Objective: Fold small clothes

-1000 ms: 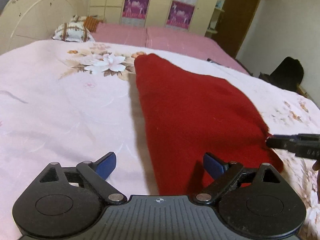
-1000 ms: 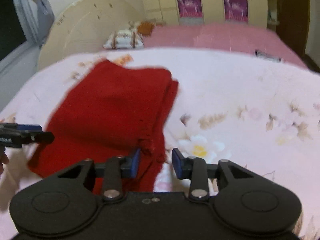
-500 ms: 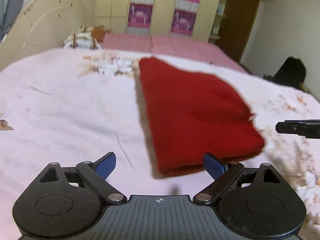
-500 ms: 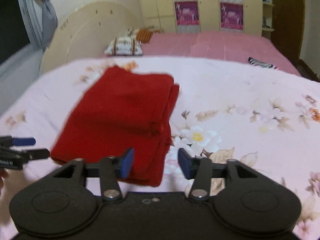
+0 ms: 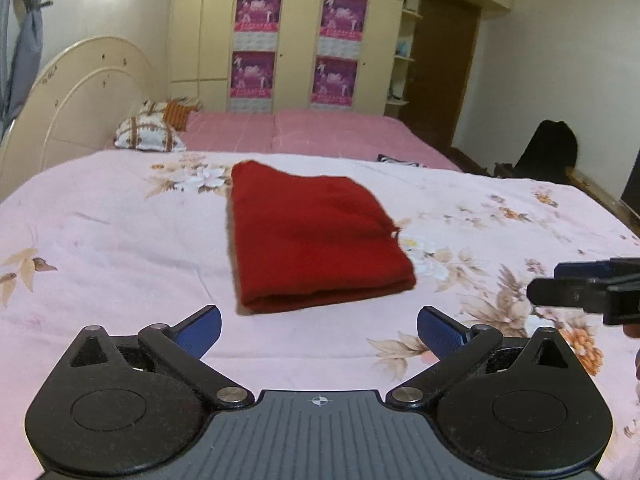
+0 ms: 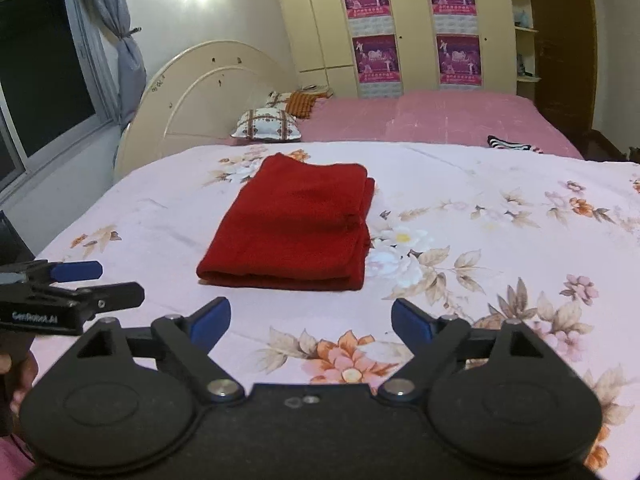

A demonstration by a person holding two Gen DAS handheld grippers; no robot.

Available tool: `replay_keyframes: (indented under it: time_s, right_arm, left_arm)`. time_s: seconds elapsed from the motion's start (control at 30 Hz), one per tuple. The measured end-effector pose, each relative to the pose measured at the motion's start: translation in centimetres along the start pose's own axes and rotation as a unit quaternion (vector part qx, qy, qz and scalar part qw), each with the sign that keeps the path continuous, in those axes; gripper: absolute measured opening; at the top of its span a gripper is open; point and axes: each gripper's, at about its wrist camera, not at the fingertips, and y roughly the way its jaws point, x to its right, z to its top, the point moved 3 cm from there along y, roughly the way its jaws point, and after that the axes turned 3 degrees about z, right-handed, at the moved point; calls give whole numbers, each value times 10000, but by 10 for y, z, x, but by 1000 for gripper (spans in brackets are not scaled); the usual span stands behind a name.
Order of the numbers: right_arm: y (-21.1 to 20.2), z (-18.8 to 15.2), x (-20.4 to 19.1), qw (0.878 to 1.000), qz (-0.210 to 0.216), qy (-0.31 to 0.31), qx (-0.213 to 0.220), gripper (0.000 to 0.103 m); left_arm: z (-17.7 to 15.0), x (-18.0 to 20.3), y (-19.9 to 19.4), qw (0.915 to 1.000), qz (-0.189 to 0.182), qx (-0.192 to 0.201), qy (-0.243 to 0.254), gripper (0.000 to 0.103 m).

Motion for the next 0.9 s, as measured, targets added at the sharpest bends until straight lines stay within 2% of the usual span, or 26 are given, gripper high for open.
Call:
replay_keyframes:
  time_s: [0.07,0.2,0.43,0.9]
  right_arm:
    - [-13,1,-4,9999,-43,-31,142,91]
    - [-35,-3,-14,9994,-118,-51,326,92]
    - [-52,-22,-28,9992,-195,-137,314,94]
    - [-71,-27,-32,9984,-185,-223,481,95]
  left_arm:
    - [-1,1,-14,9999,7,116,-20,103]
    - [-8,7,-36,9998,12,198,-20,103]
    - [-21,16,-67,9995,-13,328,22,103]
    - [-18,32,-85,9987,39,487,124,103]
